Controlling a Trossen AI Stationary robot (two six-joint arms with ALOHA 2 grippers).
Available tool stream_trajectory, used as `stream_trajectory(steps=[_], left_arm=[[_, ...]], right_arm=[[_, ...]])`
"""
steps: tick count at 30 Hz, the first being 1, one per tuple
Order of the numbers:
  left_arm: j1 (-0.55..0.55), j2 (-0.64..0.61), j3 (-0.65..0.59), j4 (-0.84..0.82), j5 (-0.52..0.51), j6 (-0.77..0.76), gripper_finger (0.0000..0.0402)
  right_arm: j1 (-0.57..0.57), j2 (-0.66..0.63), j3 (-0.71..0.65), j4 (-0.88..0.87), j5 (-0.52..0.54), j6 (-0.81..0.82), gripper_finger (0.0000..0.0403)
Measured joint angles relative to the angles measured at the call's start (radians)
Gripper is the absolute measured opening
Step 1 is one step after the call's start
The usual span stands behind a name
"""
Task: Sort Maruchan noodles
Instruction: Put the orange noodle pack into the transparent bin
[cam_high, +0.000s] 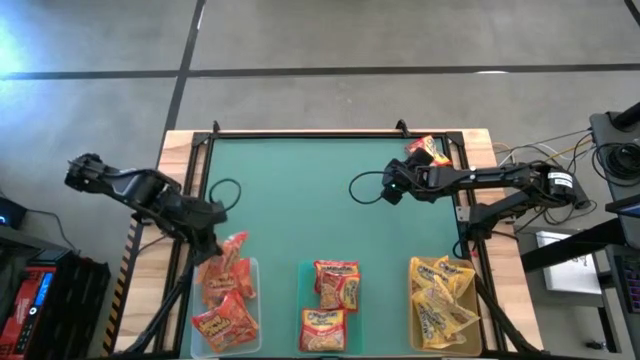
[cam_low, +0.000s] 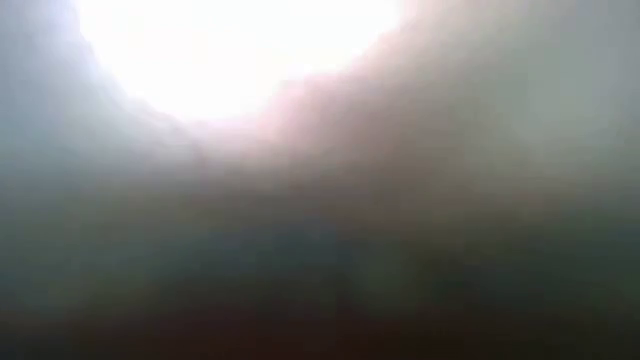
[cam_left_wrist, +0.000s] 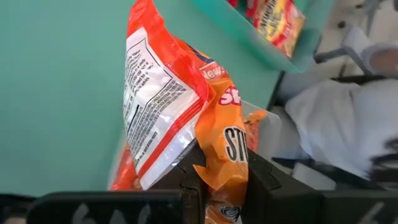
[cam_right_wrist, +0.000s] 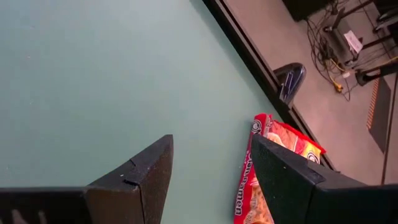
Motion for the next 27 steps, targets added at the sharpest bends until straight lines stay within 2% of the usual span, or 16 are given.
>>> stream_trajectory(steps=[6, 21, 27], left_arm=[[-0.007, 0.004, 0.014, -0.017, -0.018, -0.023, 0.0038], [-0.038, 0.071, -0.048, -0.010, 0.238, -0.077, 0.0038], [-0.040, 0.122, -0.054, -0.023, 0.228, -0.073, 0.0048]], right_arm=[[0.000, 0.000, 0.000, 0.001, 0.000, 0.000, 0.0205], [0.000, 0.000, 0.000, 0.002, 0.000, -0.001, 0.0205], [0.000, 0.000, 0.000, 0.002, 0.000, 0.000, 0.0205]])
